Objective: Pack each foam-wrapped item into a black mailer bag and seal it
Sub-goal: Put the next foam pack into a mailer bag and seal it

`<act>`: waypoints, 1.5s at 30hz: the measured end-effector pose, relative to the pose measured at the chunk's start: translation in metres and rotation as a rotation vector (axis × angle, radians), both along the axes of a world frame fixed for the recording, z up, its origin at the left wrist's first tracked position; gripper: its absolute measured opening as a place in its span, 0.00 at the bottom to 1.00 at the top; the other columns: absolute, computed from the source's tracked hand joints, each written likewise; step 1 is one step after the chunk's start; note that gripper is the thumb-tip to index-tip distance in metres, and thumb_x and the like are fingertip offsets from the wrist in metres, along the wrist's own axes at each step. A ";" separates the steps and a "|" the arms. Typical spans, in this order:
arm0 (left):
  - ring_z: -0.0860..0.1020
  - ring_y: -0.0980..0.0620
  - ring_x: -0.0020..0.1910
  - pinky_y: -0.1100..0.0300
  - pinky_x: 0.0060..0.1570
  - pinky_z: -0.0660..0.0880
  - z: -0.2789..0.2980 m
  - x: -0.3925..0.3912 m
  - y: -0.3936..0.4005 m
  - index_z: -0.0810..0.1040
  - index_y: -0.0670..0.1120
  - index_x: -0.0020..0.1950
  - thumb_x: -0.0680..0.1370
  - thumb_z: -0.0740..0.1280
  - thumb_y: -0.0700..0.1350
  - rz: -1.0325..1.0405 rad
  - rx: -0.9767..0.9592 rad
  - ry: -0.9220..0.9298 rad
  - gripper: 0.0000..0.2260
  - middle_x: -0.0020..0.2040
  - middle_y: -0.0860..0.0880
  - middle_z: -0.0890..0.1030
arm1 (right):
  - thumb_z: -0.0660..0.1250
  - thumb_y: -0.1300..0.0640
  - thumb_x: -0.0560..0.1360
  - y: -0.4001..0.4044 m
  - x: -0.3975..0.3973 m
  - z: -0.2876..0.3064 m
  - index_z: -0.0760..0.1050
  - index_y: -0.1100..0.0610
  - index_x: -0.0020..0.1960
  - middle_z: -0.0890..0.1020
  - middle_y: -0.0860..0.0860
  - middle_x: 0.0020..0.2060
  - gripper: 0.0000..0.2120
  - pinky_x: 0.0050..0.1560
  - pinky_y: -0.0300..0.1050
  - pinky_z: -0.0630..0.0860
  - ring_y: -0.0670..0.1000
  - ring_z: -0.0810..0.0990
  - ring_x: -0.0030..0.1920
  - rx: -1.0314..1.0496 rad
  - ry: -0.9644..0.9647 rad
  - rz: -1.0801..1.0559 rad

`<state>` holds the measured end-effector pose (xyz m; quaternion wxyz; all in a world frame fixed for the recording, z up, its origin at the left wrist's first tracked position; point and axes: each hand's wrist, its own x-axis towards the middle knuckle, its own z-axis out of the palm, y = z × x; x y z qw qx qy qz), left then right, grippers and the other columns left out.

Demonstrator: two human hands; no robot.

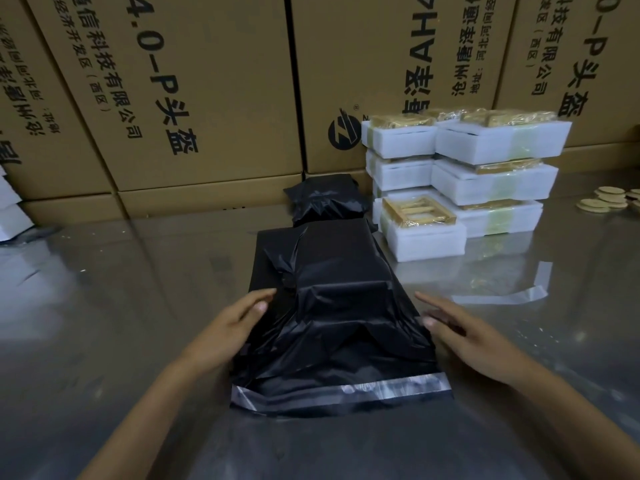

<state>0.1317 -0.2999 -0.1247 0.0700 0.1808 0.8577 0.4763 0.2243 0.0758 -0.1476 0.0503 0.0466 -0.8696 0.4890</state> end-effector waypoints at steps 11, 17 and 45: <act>0.45 0.67 0.78 0.59 0.76 0.51 -0.007 0.011 -0.035 0.80 0.64 0.63 0.77 0.73 0.39 -0.399 -0.157 -0.090 0.22 0.78 0.67 0.52 | 0.68 0.67 0.79 -0.009 0.012 -0.001 0.77 0.32 0.64 0.52 0.37 0.80 0.29 0.78 0.49 0.54 0.39 0.44 0.80 0.113 0.059 0.254; 0.78 0.57 0.64 0.62 0.59 0.73 0.007 0.008 -0.005 0.84 0.59 0.58 0.74 0.70 0.57 0.031 0.391 -0.064 0.14 0.62 0.56 0.82 | 0.65 0.58 0.81 -0.034 0.004 0.024 0.85 0.49 0.52 0.84 0.41 0.57 0.11 0.59 0.33 0.75 0.38 0.80 0.60 -0.293 0.262 0.000; 0.75 0.39 0.65 0.56 0.59 0.71 0.007 -0.065 0.095 0.73 0.41 0.72 0.84 0.61 0.47 0.665 0.025 -0.036 0.18 0.67 0.40 0.77 | 0.59 0.54 0.83 -0.070 -0.093 0.038 0.69 0.58 0.43 0.74 0.52 0.36 0.12 0.32 0.46 0.62 0.54 0.72 0.38 0.044 -0.056 -0.592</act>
